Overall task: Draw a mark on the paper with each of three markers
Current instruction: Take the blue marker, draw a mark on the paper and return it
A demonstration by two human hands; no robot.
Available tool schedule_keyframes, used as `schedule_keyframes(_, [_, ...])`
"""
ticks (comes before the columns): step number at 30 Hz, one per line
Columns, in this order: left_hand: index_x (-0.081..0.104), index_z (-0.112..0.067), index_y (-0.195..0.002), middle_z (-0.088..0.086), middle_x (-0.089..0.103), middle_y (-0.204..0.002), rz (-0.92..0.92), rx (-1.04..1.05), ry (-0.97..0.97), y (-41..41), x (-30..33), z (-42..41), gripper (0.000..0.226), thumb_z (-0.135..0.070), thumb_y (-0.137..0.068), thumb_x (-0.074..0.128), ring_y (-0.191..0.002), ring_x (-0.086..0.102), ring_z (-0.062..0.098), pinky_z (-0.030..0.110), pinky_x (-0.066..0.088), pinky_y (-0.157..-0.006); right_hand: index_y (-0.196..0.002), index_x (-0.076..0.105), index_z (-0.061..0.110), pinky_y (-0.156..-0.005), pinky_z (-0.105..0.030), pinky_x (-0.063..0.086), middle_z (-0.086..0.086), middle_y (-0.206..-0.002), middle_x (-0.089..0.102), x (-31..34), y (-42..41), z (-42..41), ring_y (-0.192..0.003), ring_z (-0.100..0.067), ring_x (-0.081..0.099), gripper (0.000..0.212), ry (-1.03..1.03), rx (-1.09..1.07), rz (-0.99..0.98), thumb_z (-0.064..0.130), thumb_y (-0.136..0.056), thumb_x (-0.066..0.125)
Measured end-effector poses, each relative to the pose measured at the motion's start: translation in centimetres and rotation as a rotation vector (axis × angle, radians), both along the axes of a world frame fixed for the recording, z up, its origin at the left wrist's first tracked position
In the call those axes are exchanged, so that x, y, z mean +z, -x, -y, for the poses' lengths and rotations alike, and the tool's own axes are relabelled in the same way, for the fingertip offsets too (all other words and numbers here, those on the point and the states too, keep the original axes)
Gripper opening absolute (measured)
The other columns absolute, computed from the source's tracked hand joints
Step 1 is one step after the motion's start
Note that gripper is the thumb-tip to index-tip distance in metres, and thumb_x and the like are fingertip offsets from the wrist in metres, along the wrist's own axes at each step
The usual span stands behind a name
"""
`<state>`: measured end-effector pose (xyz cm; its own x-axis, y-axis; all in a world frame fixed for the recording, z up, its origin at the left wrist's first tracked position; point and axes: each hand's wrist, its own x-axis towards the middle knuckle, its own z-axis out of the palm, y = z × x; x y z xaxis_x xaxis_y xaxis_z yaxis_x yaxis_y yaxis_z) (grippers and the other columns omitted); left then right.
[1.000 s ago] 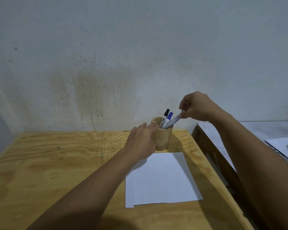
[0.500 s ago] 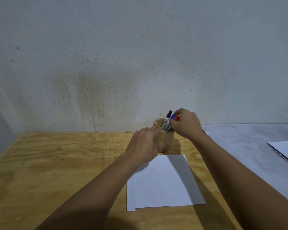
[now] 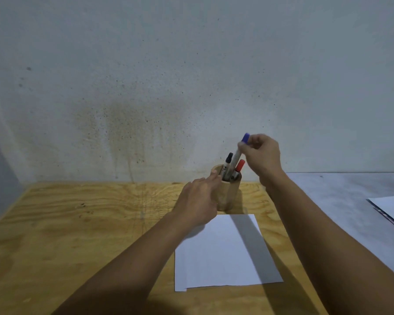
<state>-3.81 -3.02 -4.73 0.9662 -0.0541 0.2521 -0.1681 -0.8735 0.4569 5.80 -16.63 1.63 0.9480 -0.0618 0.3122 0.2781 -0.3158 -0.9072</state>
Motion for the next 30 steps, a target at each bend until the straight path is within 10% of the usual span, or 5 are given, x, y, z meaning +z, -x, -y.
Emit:
schedule_keyframes(6, [0.02,-0.023,-0.147,0.001,0.017,-0.159,-0.071,-0.055,0.138,0.3,0.1,-0.3,0.077,-0.007,-0.082,0.058,-0.143,0.024,0.024,0.047,0.031,-0.112,-0.113,0.058,0.021,-0.075,-0.033,0.061,-0.005,-0.096,0.065,5.6,2.7,1.1,-0.086,-0.021,0.07,0.016,-0.337,0.119,0.311,0.018,-0.098,0.054])
schedule_keyframes(15, [0.063,-0.012,-0.117,0.01,0.069,-0.104,0.063,-0.003,1.142,1.2,5.0,-1.6,0.036,0.0,-0.083,0.064,-0.087,0.067,0.023,0.032,0.058,-0.075,-0.11,0.065,0.003,-0.054,-0.027,0.05,-0.009,-0.079,0.071,2.0,6.7,1.6,-0.066,-0.015,0.066,0.019,0.121,0.477,-0.131,0.008,-0.093,0.061])
schedule_keyframes(25, [0.072,-0.005,-0.083,0.01,0.07,-0.071,0.084,0.092,1.121,2.5,2.9,-3.6,0.014,0.006,-0.081,0.065,-0.055,0.065,0.012,0.019,0.056,-0.06,-0.092,0.055,0.009,-0.064,-0.041,0.056,-0.021,-0.075,0.074,-1.8,8.2,-0.5,-0.068,-0.035,0.069,0.018,0.24,0.467,-0.002,0.007,-0.085,0.072])
schedule_keyframes(30, [0.072,-0.005,-0.08,0.009,0.07,-0.066,0.087,0.152,1.125,3.1,1.7,-4.2,0.013,0.006,-0.081,0.064,-0.052,0.065,0.014,0.021,0.057,-0.058,-0.094,0.058,0.012,-0.074,-0.025,0.055,-0.008,-0.089,0.073,-3.2,8.6,-1.8,-0.08,-0.009,0.067,0.021,0.445,0.393,0.167,0.006,-0.082,0.074])
